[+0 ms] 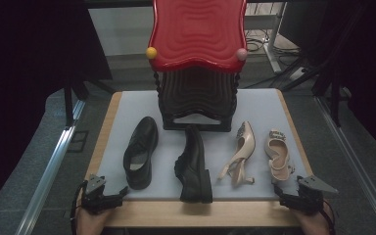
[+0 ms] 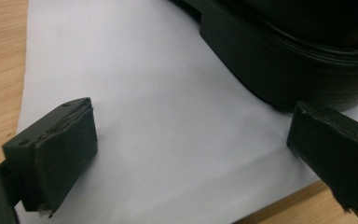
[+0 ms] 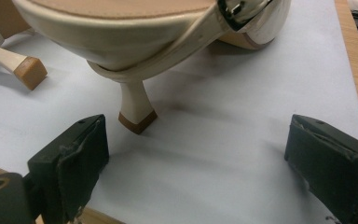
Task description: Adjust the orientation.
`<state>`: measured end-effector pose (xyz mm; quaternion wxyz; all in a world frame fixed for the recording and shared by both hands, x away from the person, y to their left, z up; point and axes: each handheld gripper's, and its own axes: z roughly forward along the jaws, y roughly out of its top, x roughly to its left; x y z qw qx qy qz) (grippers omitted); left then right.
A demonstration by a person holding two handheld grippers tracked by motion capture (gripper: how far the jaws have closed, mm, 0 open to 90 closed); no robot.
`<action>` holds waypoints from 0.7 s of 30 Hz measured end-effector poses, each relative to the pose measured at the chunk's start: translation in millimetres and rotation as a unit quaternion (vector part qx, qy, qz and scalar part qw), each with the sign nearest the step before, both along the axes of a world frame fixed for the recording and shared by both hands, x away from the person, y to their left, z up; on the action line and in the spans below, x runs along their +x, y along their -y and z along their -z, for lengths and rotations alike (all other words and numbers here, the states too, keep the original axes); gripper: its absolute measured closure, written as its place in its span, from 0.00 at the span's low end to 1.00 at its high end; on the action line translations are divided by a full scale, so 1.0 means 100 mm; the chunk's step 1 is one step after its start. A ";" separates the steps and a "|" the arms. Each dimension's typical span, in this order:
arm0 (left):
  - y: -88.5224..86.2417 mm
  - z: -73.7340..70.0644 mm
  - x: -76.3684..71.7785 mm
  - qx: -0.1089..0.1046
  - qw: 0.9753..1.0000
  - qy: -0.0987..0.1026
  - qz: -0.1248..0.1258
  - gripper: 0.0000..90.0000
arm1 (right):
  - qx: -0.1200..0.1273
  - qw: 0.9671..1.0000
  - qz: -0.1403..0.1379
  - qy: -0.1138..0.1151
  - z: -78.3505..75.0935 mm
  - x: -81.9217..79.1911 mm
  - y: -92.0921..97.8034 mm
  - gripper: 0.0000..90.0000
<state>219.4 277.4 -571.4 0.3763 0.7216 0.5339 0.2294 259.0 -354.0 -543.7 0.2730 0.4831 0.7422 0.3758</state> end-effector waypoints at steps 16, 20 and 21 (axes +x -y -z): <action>-0.10 -0.22 0.02 -0.033 0.999 -0.011 0.022 0.07 | -0.001 1.000 0.001 0.000 0.00 0.00 0.00 0.06; -0.12 -0.30 0.06 -0.038 0.999 -0.015 0.025 0.09 | -0.001 1.000 0.002 0.000 0.00 0.00 0.00 0.06; -0.14 -0.34 0.09 -0.039 0.999 -0.019 0.028 0.09 | -0.001 1.000 0.002 0.000 0.00 0.00 -0.01 0.06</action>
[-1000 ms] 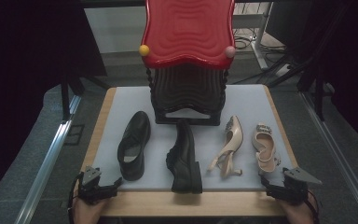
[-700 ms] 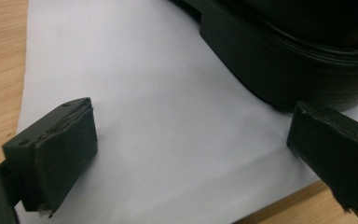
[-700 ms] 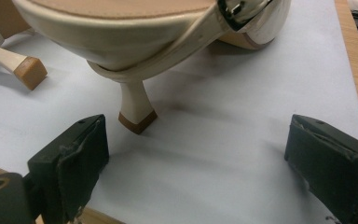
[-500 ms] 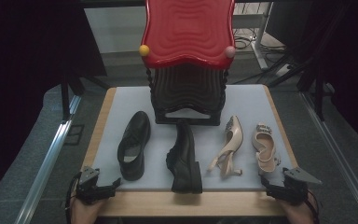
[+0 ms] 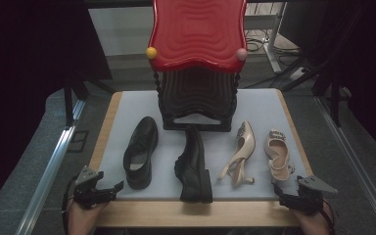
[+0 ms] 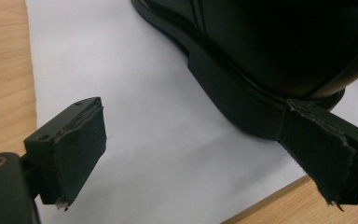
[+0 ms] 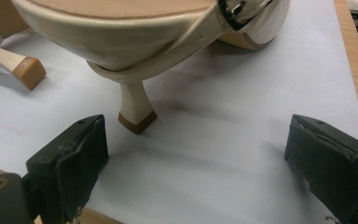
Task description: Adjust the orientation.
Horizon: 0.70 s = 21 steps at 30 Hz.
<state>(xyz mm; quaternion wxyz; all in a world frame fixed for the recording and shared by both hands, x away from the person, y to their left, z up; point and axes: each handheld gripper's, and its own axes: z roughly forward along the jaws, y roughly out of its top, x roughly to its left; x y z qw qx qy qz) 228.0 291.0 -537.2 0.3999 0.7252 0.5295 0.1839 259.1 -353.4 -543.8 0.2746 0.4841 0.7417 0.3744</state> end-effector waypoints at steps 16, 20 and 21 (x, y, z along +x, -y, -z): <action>-0.03 -0.43 0.24 -0.015 1.000 -0.002 0.010 0.13 | 0.001 1.000 0.001 0.000 0.00 0.00 0.00 0.06; -0.01 -0.54 0.29 -0.020 1.000 0.000 0.014 0.14 | 0.001 1.000 0.001 0.000 0.00 0.00 0.00 0.06; -0.01 -0.56 0.30 -0.024 1.000 0.001 0.015 0.15 | 0.001 1.000 0.001 0.000 0.00 0.00 0.00 0.06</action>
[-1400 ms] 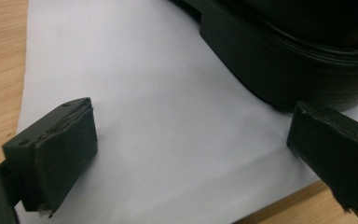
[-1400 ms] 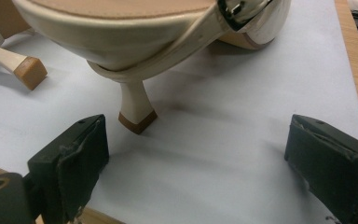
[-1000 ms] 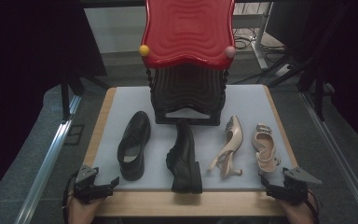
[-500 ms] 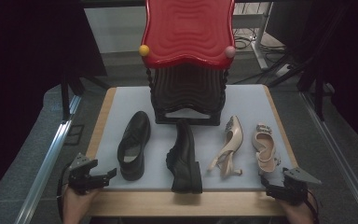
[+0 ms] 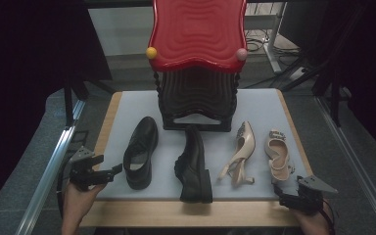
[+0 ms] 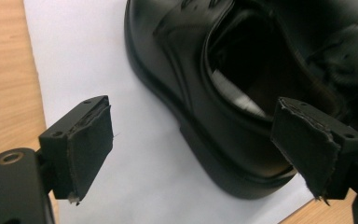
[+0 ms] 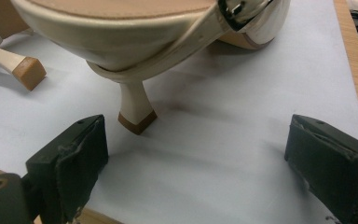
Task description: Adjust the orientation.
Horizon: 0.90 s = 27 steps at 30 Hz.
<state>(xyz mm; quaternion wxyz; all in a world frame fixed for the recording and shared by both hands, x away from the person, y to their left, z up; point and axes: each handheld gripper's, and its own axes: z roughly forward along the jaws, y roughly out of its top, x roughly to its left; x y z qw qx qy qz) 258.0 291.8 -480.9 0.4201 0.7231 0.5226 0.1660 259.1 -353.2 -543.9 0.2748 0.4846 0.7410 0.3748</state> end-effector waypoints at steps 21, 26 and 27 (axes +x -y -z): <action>0.22 -0.16 0.38 -0.004 0.999 -0.038 0.012 0.34 | 0.000 1.000 0.000 -0.001 0.00 0.00 0.00 0.06; 0.23 -0.06 0.55 0.000 0.998 -0.056 0.001 0.44 | -0.002 1.000 -0.001 0.000 0.00 0.00 0.00 0.06; 0.23 -0.06 0.55 0.000 0.998 -0.056 0.001 0.45 | -0.001 1.000 -0.001 0.001 0.00 0.00 0.00 0.06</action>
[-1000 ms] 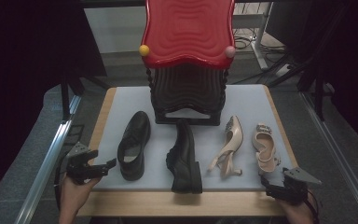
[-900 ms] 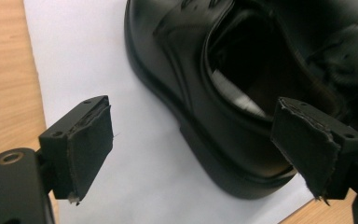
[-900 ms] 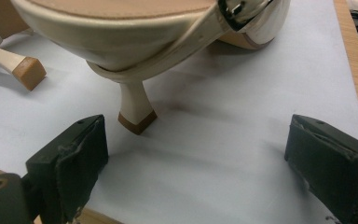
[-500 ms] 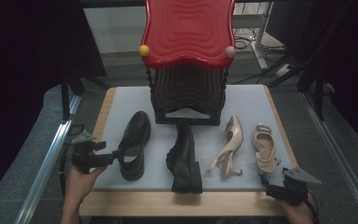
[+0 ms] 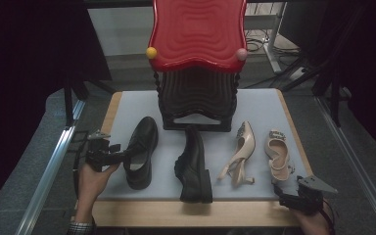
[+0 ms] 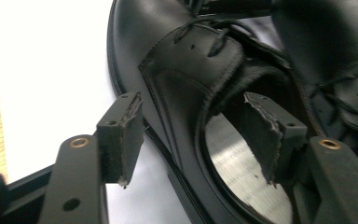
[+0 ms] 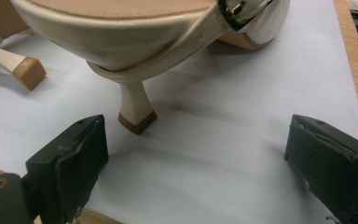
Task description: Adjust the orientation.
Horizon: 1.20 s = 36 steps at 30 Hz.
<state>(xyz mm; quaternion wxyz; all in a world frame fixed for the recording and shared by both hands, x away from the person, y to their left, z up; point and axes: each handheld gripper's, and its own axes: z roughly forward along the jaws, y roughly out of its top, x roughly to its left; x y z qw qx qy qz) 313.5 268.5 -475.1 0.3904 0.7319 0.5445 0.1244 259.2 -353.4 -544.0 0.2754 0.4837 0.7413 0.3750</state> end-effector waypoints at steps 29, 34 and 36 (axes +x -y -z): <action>0.09 -0.02 0.11 0.055 0.997 0.028 -0.047 0.91 | 0.000 1.000 0.000 0.000 0.00 0.00 0.00 0.06; -0.03 -0.02 0.07 0.020 0.998 0.036 -0.050 0.93 | 0.000 1.000 0.000 0.000 0.00 0.00 0.00 0.06; -0.04 -0.03 0.05 0.017 0.998 0.040 -0.048 0.93 | 0.000 1.000 0.000 0.000 0.00 0.00 0.00 0.06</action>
